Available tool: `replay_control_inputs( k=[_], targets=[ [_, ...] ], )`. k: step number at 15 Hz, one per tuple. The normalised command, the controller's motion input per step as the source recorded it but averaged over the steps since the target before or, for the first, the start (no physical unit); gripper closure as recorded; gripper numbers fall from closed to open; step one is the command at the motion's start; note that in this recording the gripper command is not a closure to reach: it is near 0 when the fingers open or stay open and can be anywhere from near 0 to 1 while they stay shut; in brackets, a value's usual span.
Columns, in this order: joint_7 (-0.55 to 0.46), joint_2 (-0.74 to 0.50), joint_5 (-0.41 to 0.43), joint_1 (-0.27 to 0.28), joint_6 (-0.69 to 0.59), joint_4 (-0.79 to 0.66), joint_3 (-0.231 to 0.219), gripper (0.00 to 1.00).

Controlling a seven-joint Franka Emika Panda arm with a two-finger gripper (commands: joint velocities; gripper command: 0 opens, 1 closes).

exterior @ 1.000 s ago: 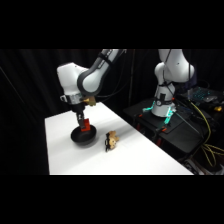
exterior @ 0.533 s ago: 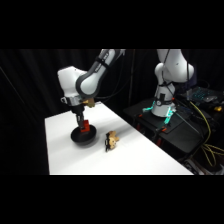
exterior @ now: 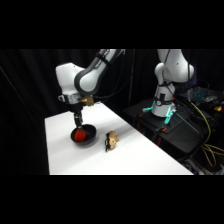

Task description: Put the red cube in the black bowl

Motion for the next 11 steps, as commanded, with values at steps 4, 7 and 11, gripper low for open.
replay_control_inputs(
  k=[4, 7, 11],
  targets=[
    [0.22, -0.6, 0.019, 0.13, -0.42, -0.18, -0.032, 0.0],
    [0.41, -0.45, -0.152, 0.18, -0.5, -0.01, -0.111, 0.0],
    [0.33, -0.18, -0.205, 0.136, -0.39, 0.15, -0.087, 0.0]
  ],
)
